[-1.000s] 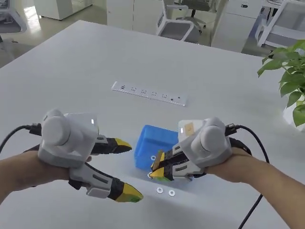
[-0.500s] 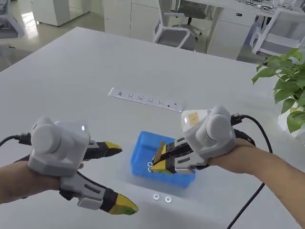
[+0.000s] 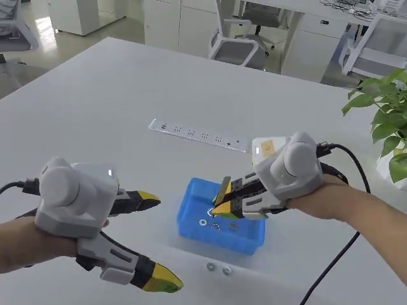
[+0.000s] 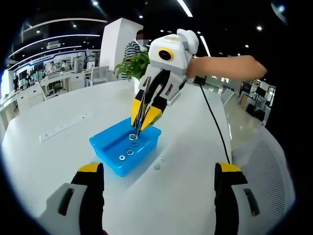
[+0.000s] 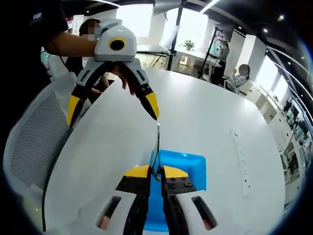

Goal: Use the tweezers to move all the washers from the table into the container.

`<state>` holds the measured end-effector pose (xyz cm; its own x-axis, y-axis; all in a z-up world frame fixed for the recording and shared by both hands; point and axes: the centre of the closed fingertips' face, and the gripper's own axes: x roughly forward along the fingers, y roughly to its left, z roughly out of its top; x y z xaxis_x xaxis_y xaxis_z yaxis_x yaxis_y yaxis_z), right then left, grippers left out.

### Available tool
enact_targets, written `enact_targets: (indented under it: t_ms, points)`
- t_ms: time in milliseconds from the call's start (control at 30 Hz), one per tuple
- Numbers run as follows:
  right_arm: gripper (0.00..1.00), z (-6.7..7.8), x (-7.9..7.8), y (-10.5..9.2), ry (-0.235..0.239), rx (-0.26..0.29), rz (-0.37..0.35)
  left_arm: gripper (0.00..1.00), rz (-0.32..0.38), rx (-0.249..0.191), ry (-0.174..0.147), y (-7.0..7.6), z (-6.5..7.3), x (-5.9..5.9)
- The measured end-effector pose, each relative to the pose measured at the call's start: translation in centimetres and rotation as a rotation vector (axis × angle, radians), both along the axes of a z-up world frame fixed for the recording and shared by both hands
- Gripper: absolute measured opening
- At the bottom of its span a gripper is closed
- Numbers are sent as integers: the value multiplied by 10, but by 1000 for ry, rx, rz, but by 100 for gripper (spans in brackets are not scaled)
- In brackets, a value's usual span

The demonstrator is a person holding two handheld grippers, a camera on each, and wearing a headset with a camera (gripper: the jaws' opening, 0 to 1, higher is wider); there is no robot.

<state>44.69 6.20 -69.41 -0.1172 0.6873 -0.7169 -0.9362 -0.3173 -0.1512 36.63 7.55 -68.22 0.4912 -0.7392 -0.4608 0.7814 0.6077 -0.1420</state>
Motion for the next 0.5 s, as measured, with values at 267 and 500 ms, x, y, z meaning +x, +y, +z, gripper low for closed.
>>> enact_targets:
  t_ms: [267,500]
  points:
    - [9,-15,13,3,-9,-9,3,99,10,4,-9,5,2,2]
    - [9,-27,22,7,-6,-9,5,99,19,5,-8,8,1,6]
